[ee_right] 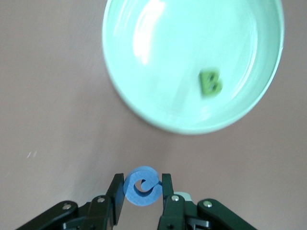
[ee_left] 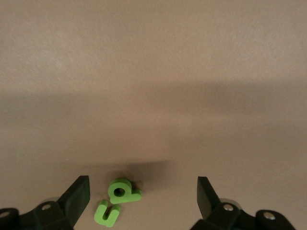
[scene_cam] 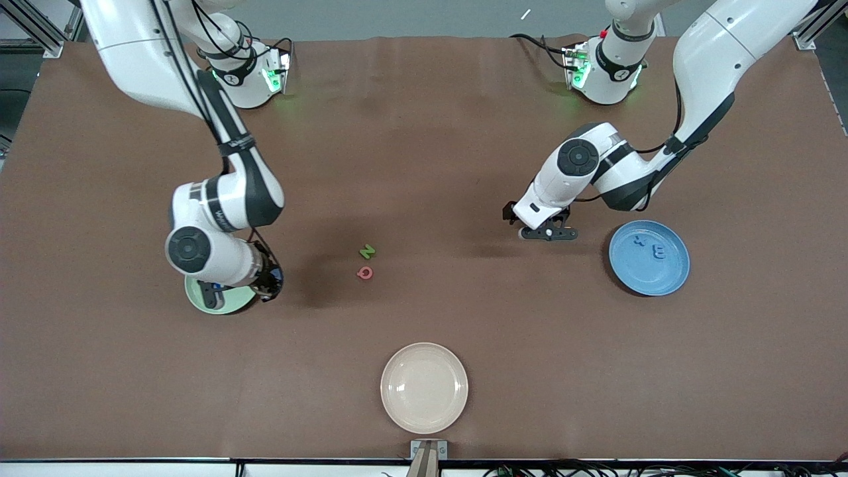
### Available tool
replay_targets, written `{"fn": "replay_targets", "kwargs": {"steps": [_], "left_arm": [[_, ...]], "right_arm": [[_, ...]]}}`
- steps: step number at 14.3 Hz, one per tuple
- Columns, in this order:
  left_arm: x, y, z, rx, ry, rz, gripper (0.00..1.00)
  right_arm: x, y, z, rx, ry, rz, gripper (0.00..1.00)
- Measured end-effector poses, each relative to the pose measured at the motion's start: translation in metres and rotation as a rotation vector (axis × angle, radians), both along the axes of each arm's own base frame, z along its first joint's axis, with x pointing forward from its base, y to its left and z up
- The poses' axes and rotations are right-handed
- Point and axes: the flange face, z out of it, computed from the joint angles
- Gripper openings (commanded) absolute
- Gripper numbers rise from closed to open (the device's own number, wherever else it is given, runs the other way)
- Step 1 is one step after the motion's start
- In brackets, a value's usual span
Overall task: Sort upper and lower case letters into plates
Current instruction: 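Drop the c with the right gripper while the left gripper reaches p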
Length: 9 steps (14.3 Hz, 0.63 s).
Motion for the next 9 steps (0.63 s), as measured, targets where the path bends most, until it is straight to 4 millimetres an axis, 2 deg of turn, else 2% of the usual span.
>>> {"fn": "replay_targets", "kwargs": {"steps": [2,4,9], "left_arm": [[-0.002,0.001,-0.007,0.007,0.012,-0.001,0.93],[-0.004,0.001,-0.011,0.01,0.018,-0.003,0.9],[-0.015,0.005,-0.02,0.03,0.032,-0.026,0.79]], "right_arm": [[-0.003,-0.024,-0.002,0.007,0.012,0.023,0.0],[-0.006,-0.04,-0.008,0.011,0.02,0.045,0.0],[-0.016,-0.077,-0.036,0.009,-0.042,0.066,0.0]]}}
